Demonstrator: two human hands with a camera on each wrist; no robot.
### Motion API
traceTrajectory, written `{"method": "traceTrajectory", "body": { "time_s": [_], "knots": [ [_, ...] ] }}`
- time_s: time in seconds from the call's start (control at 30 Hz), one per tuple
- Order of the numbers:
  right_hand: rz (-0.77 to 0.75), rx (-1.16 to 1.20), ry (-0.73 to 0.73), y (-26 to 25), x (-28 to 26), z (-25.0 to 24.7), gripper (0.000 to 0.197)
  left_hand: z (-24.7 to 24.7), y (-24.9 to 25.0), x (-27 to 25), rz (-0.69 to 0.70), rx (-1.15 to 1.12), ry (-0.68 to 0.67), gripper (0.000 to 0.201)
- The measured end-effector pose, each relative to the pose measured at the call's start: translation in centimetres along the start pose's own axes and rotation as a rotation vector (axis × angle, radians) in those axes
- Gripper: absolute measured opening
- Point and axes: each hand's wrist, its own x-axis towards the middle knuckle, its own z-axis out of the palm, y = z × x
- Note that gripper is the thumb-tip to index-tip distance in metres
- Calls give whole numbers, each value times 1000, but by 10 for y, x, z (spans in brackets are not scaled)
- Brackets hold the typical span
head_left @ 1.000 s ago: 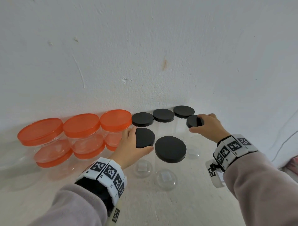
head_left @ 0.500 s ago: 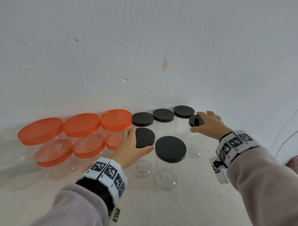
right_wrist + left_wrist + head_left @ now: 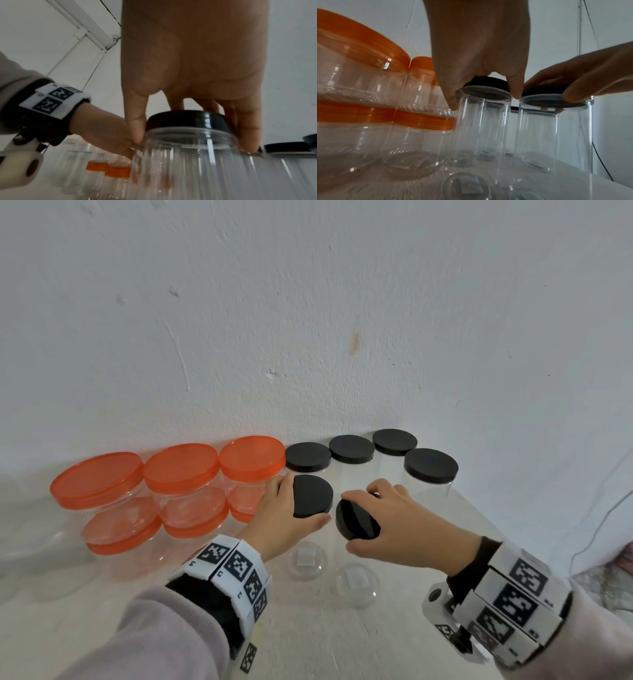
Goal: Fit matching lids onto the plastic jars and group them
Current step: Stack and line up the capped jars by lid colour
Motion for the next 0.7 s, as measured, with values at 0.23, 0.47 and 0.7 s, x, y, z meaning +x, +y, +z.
{"method": "traceTrajectory", "body": {
  "time_s": [0.23, 0.47, 0.7],
  "knots": [
    [107, 74, 71, 27, 13, -14, 63, 4, 6, 1, 21, -32, 43, 73],
    [148, 145, 164, 44, 35, -16, 68, 17, 19, 9, 16, -32, 74, 92],
    [163, 178, 118, 52, 50, -12, 73, 20, 22, 18, -4, -69, 146, 85]
  ]
}}
